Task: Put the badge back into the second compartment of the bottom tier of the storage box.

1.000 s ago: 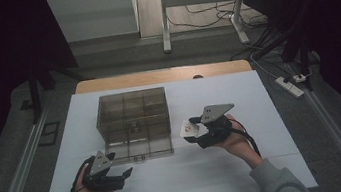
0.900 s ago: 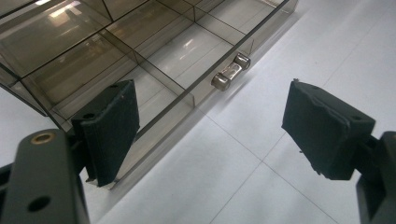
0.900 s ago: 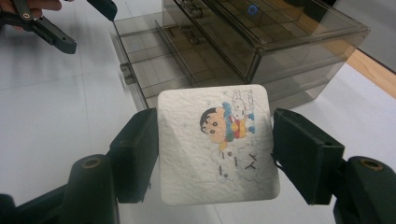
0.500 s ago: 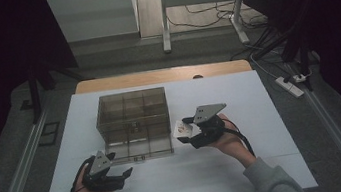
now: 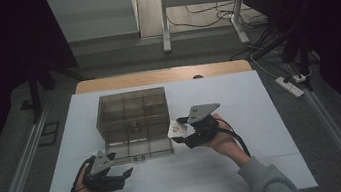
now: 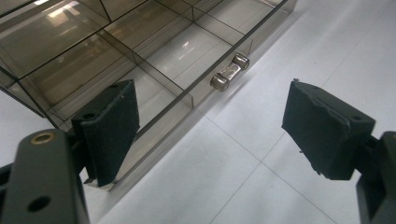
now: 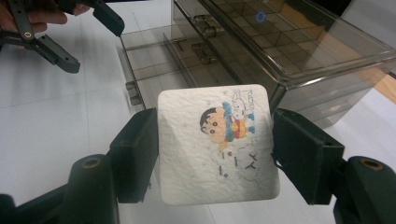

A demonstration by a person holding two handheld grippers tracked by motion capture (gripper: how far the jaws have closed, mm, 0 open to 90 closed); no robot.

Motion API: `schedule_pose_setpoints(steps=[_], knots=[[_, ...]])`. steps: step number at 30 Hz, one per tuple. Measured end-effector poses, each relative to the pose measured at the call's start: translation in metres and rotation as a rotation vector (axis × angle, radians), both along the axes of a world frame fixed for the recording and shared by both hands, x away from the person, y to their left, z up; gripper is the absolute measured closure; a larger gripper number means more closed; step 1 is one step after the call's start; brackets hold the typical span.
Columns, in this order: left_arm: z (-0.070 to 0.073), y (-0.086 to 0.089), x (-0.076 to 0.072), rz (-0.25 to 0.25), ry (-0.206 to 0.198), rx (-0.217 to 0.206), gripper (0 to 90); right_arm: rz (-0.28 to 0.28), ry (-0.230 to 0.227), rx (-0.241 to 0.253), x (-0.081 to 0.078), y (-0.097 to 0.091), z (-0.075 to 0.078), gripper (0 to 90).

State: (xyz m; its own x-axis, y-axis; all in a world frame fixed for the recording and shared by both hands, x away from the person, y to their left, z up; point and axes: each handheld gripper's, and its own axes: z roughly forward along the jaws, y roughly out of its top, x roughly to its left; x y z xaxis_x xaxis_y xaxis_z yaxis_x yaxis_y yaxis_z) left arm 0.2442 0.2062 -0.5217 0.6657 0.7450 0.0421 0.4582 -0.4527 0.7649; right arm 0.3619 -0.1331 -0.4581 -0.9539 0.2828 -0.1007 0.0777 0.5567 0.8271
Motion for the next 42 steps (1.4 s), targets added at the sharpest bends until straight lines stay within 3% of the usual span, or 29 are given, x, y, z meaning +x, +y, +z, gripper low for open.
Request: schedule_pose_setpoints(steps=[42], knots=[[0.000, -0.001, 0.000, -0.003, -0.001, 0.007, 18.7, 0.054, 0.010, 0.011, 0.001, 0.037, -0.006, 32.5]])
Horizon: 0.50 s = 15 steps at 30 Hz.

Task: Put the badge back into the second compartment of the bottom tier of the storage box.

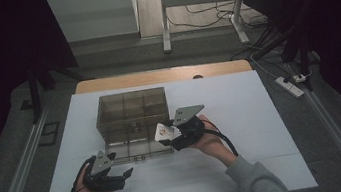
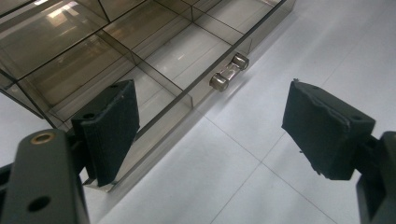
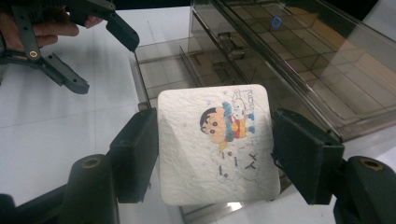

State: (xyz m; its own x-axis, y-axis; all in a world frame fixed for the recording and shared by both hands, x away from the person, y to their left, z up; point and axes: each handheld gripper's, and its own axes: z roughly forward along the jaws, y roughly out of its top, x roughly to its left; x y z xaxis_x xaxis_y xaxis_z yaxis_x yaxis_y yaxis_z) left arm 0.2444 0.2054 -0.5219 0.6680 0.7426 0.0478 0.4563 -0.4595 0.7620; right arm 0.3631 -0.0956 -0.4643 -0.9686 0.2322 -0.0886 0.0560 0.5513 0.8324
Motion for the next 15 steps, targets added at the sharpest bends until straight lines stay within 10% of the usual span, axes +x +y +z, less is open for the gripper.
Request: schedule_pose_setpoints(steps=[15], knots=[[0.000, -0.001, 0.000, -0.001, -0.003, 0.001, 18.7, 0.028, 0.005, -0.005, 0.000, 0.016, -0.003, 32.5]])
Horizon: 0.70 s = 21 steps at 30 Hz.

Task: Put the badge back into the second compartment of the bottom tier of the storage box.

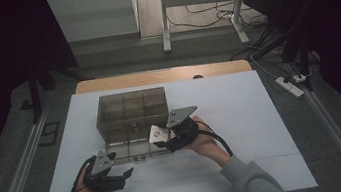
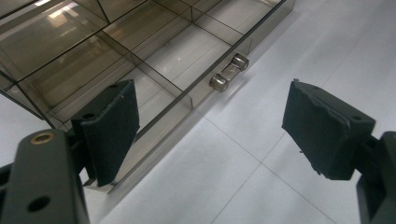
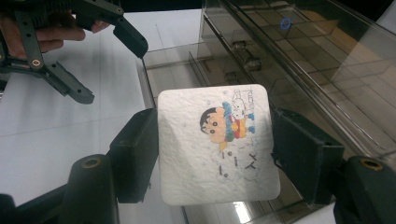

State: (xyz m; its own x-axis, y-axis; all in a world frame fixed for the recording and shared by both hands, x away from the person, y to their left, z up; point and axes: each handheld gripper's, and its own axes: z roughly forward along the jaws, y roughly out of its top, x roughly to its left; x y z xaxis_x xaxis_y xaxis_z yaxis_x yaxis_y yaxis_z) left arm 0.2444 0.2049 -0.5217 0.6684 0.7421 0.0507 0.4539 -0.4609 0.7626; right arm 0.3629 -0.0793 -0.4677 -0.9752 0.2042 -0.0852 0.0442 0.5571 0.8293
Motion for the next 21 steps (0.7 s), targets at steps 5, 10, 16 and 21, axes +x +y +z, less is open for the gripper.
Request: schedule_pose_setpoints(steps=[5, 10, 16, 21], knots=[[0.000, 0.000, 0.000, -0.001, -0.001, -0.001, 18.7, 0.007, 0.003, 0.003, 0.000, 0.006, -0.001, 32.5], [0.000, 0.000, 0.000, -0.004, 0.001, 0.004, 18.6, 0.016, 0.005, 0.000, 0.000, 0.011, -0.003, 32.5], [0.000, 0.000, -0.001, -0.003, 0.001, 0.003, 18.6, 0.021, 0.006, -0.001, 0.001, 0.016, -0.005, 32.5], [0.000, 0.000, 0.000, -0.005, 0.004, 0.002, 18.6, 0.024, 0.012, 0.006, 0.003, 0.022, -0.006, 32.5]])
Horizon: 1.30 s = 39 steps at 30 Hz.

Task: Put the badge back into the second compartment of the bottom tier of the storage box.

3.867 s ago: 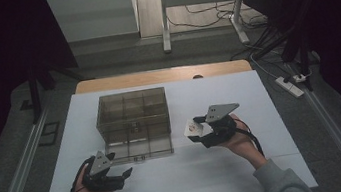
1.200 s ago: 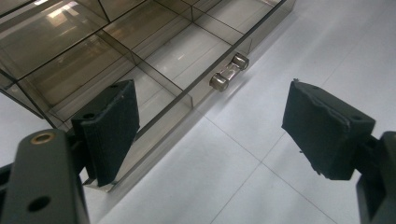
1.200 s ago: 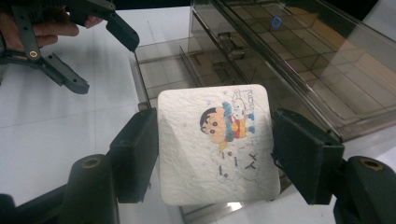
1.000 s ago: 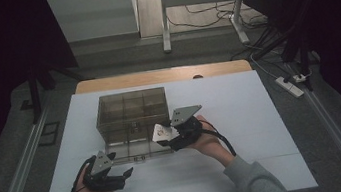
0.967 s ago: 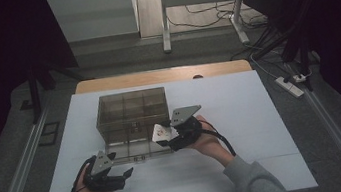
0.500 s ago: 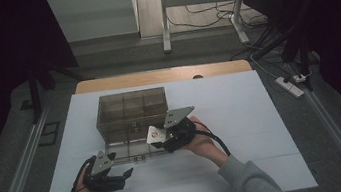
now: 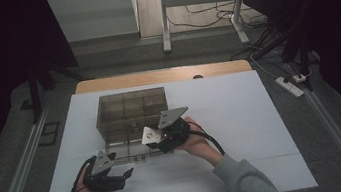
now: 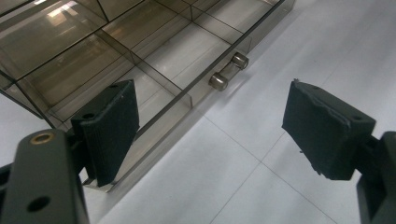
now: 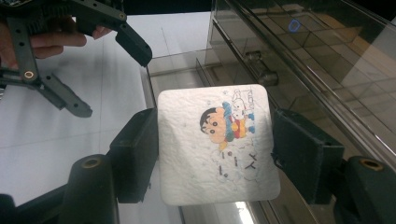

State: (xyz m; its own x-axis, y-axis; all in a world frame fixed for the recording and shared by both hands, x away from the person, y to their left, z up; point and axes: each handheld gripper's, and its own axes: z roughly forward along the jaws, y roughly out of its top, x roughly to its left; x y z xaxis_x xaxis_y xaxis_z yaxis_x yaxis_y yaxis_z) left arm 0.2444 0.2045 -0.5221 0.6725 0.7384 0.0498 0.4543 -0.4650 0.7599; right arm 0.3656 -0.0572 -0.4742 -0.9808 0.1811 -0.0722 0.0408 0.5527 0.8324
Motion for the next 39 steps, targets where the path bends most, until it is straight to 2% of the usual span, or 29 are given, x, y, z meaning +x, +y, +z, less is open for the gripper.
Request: schedule_pose_setpoints(steps=[9, 21, 29, 39], knots=[[0.000, 0.001, 0.000, 0.003, -0.001, -0.006, 18.4, 0.017, 0.012, 0.010, 0.004, 0.020, -0.004, 32.5], [0.000, 0.001, -0.001, 0.004, -0.002, -0.006, 18.4, 0.027, 0.017, -0.017, 0.010, 0.039, -0.012, 32.5], [0.000, 0.001, 0.000, 0.002, -0.001, -0.006, 18.4, 0.024, 0.020, -0.038, 0.013, 0.044, -0.018, 32.4], [0.000, 0.001, 0.000, 0.002, 0.001, -0.006, 18.4, 0.036, 0.024, -0.035, 0.012, 0.045, -0.019, 29.1]])
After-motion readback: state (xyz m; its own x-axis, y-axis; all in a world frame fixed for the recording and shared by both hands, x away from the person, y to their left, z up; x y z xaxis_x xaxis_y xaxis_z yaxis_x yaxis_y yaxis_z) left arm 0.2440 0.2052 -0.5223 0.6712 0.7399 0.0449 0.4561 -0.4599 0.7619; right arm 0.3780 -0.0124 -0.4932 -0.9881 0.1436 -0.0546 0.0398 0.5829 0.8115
